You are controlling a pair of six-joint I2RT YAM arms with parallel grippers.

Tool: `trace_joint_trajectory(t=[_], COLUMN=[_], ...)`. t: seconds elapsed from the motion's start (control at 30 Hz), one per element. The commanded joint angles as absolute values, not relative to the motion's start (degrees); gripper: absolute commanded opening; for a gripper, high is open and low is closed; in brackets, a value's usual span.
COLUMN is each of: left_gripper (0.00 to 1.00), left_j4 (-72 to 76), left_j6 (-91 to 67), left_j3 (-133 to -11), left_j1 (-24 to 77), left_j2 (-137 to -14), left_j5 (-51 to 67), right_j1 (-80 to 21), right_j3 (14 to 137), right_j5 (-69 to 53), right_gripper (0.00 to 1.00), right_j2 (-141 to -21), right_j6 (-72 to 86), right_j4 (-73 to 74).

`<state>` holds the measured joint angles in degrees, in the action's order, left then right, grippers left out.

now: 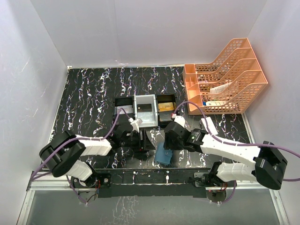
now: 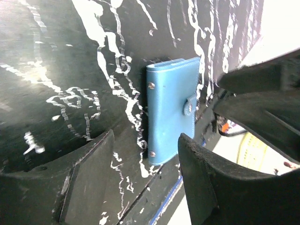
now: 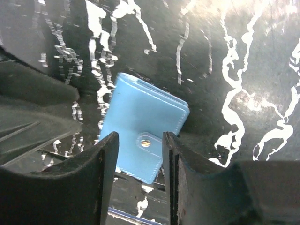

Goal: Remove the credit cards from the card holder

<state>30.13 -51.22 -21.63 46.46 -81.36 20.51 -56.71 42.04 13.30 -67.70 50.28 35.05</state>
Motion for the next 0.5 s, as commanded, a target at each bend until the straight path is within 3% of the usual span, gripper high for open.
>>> trace_joint_trajectory(t=[0.0,0.1,0.3,0.47], left_gripper=[0.56,0.56,0.55,0.43], left_j4=[35.98,38.74,45.27,49.79], left_j6=[-51.24,-52.86,-56.07,-58.7], left_j3=[-22.21,-22.06,-20.89,-19.34], left_j1=[46.62,46.69,46.74,46.75], left_j2=[-86.53,-89.42,-94.2,-95.81], left_j5=[28.18,30.06,33.04,33.34], right_j1=[-54.16,-52.92,-52.41,-52.29], right_j3=[35.01,30.78,25.27,22.92], right_j5=[8.5,3.74,-0.36,-2.49], right_gripper=[0.37,0.3,0.27,0.26], right_j2=[-66.38,-65.29,-66.28,-69.94], right_j6=[55.61,57.14,60.01,61.12], right_j4=[30.42,24.46,15.09,8.92])
